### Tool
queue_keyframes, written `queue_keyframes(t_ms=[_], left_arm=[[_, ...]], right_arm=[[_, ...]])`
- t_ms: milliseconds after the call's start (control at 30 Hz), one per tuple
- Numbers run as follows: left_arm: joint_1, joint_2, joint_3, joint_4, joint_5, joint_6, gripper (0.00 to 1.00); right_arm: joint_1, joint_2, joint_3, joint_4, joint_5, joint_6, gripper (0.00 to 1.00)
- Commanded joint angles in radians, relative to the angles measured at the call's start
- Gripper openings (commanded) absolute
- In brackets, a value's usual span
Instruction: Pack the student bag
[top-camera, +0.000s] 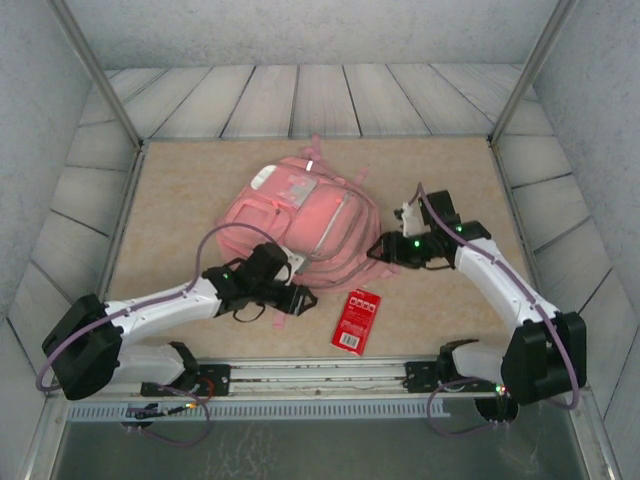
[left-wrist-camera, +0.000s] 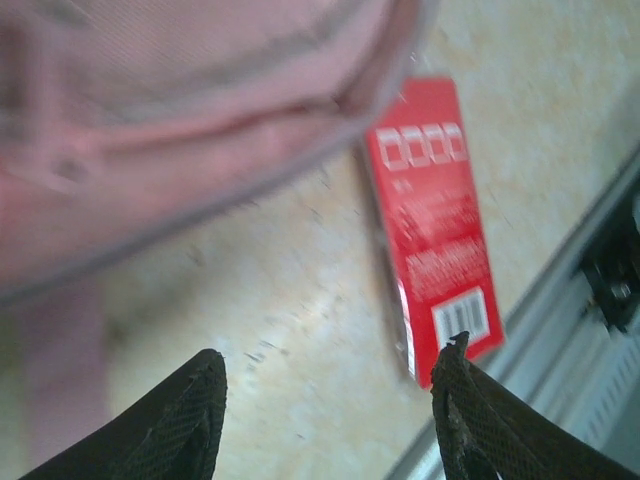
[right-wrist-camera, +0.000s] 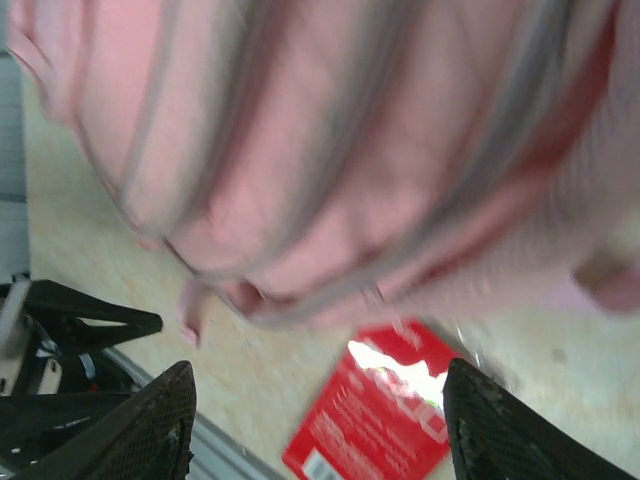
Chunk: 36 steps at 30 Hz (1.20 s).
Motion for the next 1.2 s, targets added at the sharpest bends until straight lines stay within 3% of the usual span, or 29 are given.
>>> queue_keyframes(t_ms=[0, 133, 333, 600, 1167], left_arm=[[-0.054, 0.006, -0.036, 0.090, 0.049, -0.070, 0.60], [-0.081, 0.061, -0.090, 0.262, 0.075, -0.148, 0.61], [-0.109, 0.204, -0.063, 0.351, 0.012, -0.211, 0.62], [-0.135, 0.407, 0.008, 0.516, 0.054, -0.288, 0.58], [-0.158, 0.642, 0.084, 0.921, 0.226, -0.503, 0.46]], right_arm=[[0.007, -0.089, -0.104, -0.093, -0.012, 0.042, 0.65], [0.010, -0.144, -0.240, -0.061, -0.062, 0.082, 0.52], [0.032, -0.144, -0.343, 0.027, -0.097, 0.127, 0.44], [0.044, -0.135, -0.478, 0.226, -0.066, 0.255, 0.32], [0.048, -0.080, -0.554, 0.380, 0.015, 0.309, 0.20]])
